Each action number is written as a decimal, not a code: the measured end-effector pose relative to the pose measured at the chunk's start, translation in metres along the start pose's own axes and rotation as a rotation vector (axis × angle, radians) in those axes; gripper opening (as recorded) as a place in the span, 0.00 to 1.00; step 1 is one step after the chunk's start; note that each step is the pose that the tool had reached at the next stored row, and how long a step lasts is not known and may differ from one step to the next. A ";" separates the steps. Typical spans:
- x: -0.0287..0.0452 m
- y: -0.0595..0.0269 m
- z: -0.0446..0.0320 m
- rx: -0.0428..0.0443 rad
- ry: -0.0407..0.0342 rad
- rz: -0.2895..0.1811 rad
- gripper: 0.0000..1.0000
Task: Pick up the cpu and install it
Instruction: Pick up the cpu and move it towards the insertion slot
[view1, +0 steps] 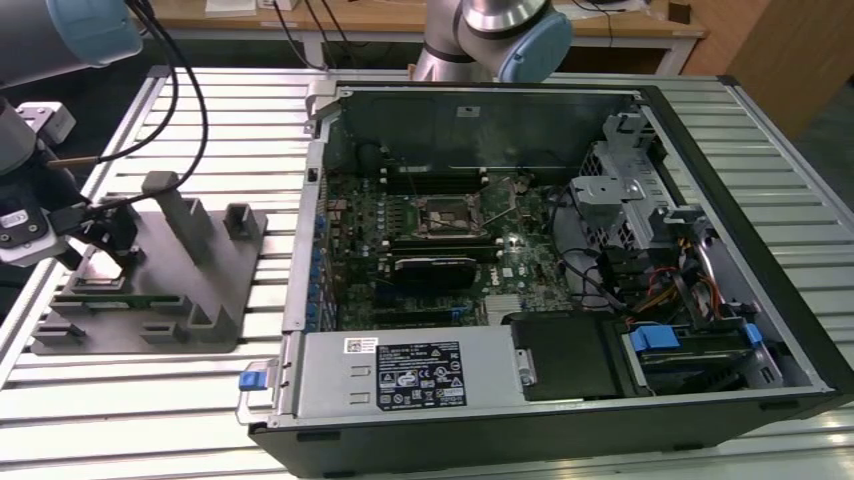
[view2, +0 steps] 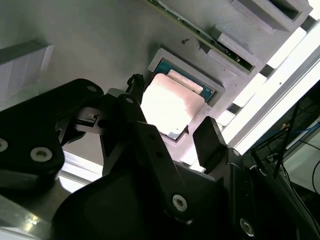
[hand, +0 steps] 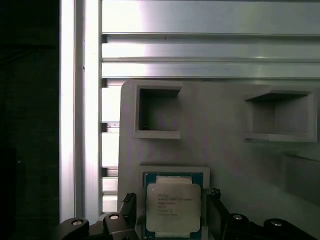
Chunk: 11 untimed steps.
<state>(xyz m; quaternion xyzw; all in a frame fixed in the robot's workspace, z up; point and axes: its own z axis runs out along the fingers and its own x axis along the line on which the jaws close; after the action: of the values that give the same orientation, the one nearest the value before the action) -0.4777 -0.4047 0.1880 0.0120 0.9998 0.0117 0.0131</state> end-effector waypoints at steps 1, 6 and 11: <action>-0.0002 0.0000 0.0006 0.0002 0.0001 0.000 0.66; -0.0025 -0.0001 0.0020 0.0007 0.0001 0.000 0.66; -0.0029 -0.0001 0.0046 0.0011 0.0002 0.000 0.66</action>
<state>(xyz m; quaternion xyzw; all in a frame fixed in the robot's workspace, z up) -0.4746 -0.4048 0.1835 0.0119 0.9998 0.0111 0.0130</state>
